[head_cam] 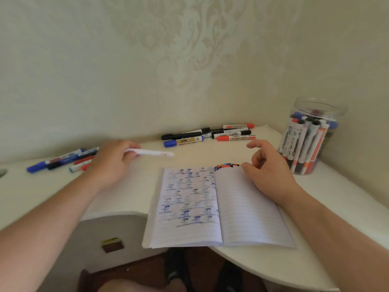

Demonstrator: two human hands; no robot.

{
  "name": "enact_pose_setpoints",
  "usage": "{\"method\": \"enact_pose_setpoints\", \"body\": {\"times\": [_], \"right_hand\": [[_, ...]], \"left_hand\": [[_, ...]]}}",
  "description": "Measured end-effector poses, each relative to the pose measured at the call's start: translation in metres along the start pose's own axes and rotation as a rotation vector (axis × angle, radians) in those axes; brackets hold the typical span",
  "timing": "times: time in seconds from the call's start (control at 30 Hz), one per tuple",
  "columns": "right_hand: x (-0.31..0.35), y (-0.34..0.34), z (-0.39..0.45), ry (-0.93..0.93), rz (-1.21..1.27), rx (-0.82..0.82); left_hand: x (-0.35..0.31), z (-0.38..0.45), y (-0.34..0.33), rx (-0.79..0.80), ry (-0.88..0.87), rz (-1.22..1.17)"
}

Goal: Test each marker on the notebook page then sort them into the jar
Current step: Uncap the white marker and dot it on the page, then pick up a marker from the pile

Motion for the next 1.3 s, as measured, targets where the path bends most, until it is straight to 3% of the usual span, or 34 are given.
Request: {"method": "enact_pose_setpoints", "body": {"times": [0.13,0.37,0.47,0.63,0.87,1.0,1.17,1.3], "right_hand": [[0.002,-0.001,-0.001,-0.014,-0.034,0.028],[0.002,-0.002,-0.002,-0.021,-0.032,0.056],[0.001,-0.003,0.000,-0.026,-0.021,0.053],[-0.003,-0.005,0.006,-0.047,0.034,0.015],[-0.006,-0.003,0.008,-0.055,0.079,0.017],[-0.008,-0.003,0.008,-0.059,0.095,0.027],[-0.009,-0.002,0.007,-0.043,0.070,0.041],[-0.006,-0.004,0.007,-0.029,0.045,0.053]], "left_hand": [[0.041,-0.025,0.031,0.032,0.000,0.278],[0.039,-0.025,0.024,-0.041,0.008,0.399],[0.006,0.002,0.003,-0.041,-0.015,0.345],[-0.069,0.058,-0.058,0.092,-0.005,0.178],[-0.066,0.078,-0.098,0.046,0.032,0.286],[-0.069,0.064,-0.089,-0.084,-0.063,0.237],[-0.105,0.009,-0.052,-0.094,-0.028,-0.207],[-0.078,-0.047,-0.030,-0.066,-0.013,-0.056]]}}
Point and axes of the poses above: each hand's wrist, its own z-axis towards the middle knuckle, its own y-axis out of the back of the hand, x = y × z, the point moved 2 cm from there along z, towards the middle knuckle, and after that the axes turned 4 degrees about -x, right-handed, at the moved point
